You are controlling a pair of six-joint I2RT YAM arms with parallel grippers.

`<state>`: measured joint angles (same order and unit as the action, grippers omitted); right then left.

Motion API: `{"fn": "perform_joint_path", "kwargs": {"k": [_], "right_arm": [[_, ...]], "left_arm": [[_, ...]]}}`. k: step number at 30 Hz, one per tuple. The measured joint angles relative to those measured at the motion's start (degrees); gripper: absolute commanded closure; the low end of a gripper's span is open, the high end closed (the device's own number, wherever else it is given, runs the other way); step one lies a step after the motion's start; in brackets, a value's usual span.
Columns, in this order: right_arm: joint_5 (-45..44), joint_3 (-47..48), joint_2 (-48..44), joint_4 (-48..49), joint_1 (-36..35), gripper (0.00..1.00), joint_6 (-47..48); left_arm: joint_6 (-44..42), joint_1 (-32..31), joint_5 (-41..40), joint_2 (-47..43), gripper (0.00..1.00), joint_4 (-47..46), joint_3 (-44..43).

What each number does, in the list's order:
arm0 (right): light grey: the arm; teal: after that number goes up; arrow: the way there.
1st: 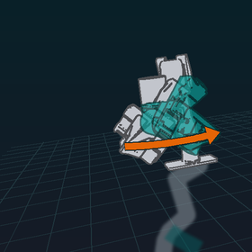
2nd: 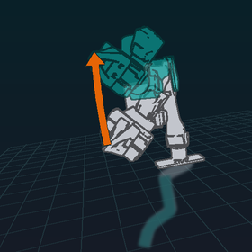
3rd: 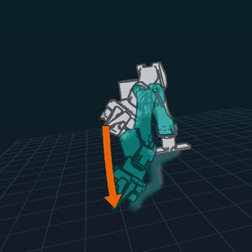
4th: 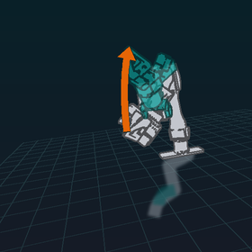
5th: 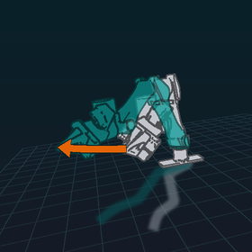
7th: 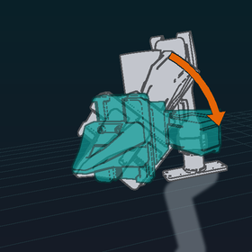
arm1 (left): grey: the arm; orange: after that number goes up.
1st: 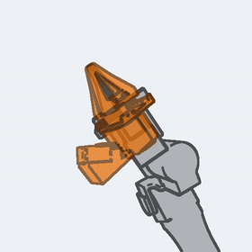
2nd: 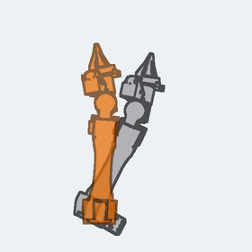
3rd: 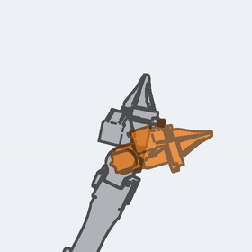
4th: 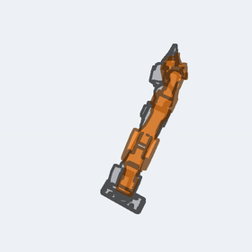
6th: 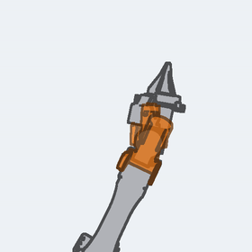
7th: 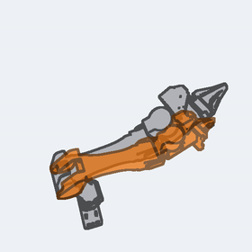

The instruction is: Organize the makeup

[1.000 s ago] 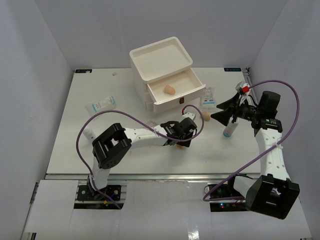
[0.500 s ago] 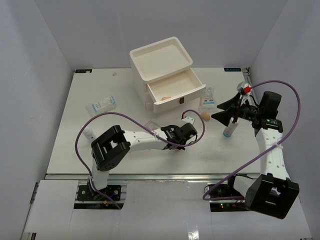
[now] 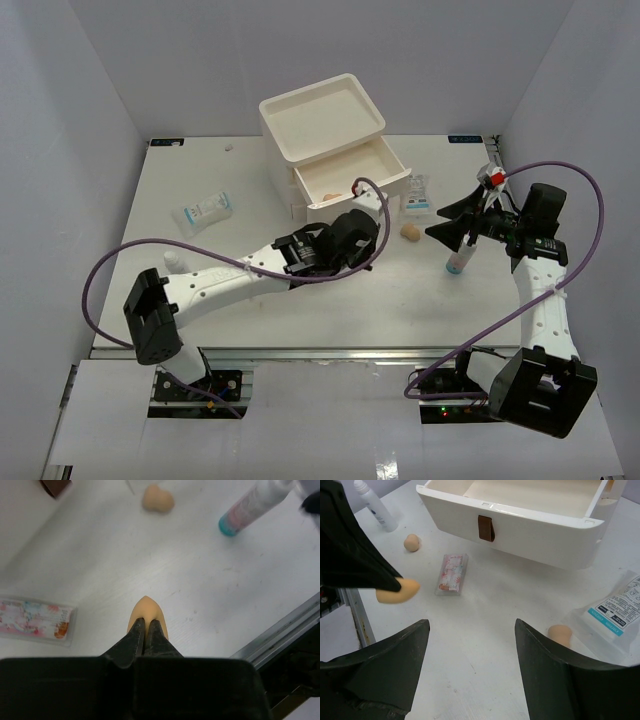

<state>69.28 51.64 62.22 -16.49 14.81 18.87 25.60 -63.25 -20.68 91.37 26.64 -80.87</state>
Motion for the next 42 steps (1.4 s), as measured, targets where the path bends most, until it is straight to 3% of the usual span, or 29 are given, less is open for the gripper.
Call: {"fn": "perform_joint_path", "kwargs": {"k": [6,13,17,23,31,37,42], "right_arm": [[-0.1,0.0,0.0,0.0,0.2,0.25,0.0],[-0.6,-0.3,0.0,0.0,0.2,0.25,0.0],[-1.3,-0.9,0.1,0.0,0.2,0.24,0.0],[-9.6,-0.8,2.8,0.2,-2.5,0.14,-0.3],[-28.5,0.6,10.9,-1.0,-12.9,0.14,1.0],[-35.6,4.8,17.4,-3.0,-15.8,0.20,8.1],[-36.8,5.5,22.8,-3.3,-16.9,0.26,14.4]], "left_arm": [[-3.4,9.2,2.0,-1.2,1.00,-2.7,-6.6],[-6.0,18.5,4.2,6.7,0.99,-4.1,-17.0],[-7.2,20.2,5.2,11.1,0.80,-4.4,-21.2],[-8.0,21.8,6.6,14.2,0.37,-3.1,-21.8],[-9.2,22.3,8.1,14.2,0.32,-2.0,-21.7],[-9.6,22.3,11.3,2.6,0.26,-1.8,-11.8],[-9.3,22.3,13.0,-20.9,0.24,-7.0,9.7]]}}
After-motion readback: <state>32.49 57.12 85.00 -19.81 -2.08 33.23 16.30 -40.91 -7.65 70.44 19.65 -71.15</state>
